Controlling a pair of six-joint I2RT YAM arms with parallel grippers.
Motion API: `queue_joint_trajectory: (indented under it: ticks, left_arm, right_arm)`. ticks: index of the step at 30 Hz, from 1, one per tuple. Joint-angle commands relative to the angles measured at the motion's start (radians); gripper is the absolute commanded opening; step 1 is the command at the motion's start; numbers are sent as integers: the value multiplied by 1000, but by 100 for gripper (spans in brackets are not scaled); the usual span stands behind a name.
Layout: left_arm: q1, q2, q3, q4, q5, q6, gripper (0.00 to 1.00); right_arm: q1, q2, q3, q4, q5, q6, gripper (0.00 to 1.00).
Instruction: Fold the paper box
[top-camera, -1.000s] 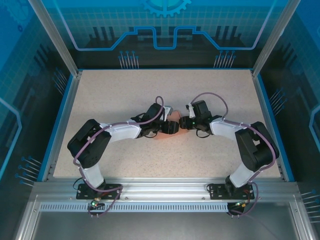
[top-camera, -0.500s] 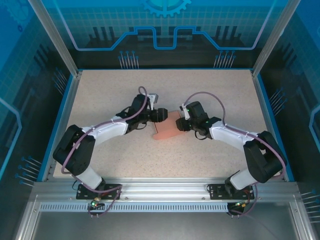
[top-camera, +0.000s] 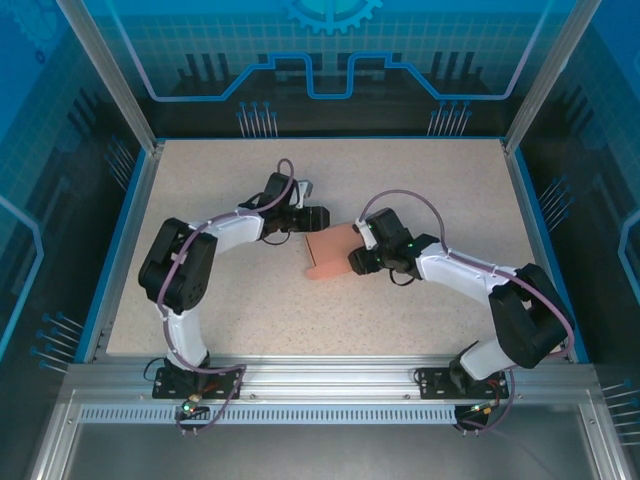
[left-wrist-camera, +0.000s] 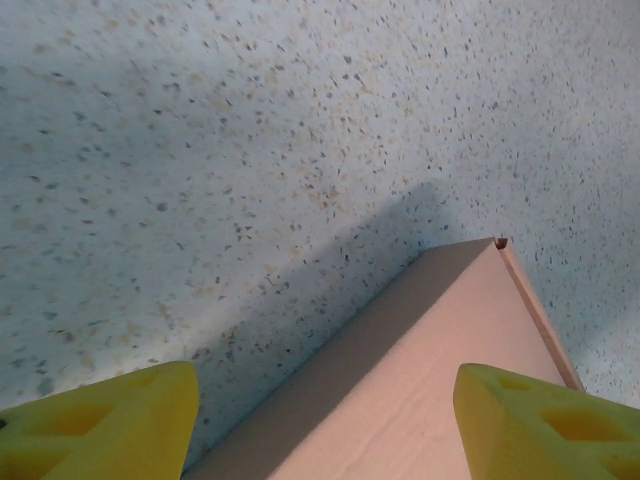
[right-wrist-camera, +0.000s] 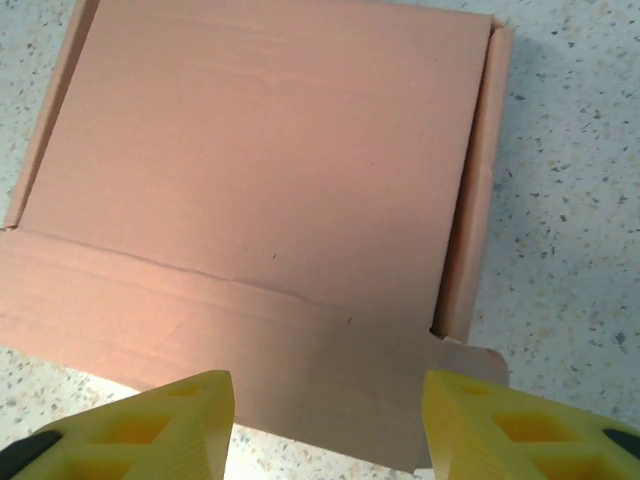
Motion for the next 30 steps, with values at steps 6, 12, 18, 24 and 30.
queue_joint_trajectory:
  ticks: [6, 12, 18, 24, 30]
  left_arm:
    - [-8, -17, -18, -48, 123, 37, 65]
    - [-18, -72, -92, -37, 125, 31, 63]
    - [-71, -151, -202, 6, 145, 0, 64]
    - [-101, -201, -237, 7, 35, -5, 68]
    - [-93, -146, -177, 23, 20, -30, 68]
  right_arm:
    - [-18, 15, 63, -57, -63, -1, 53]
    - [-35, 15, 75, -80, -64, 0, 54]
    - [-99, -50, 66, -136, -80, -1, 54]
    - [-198, -116, 3, -92, -224, 83, 57]
    - [-269, -88, -103, 43, -402, 182, 67]
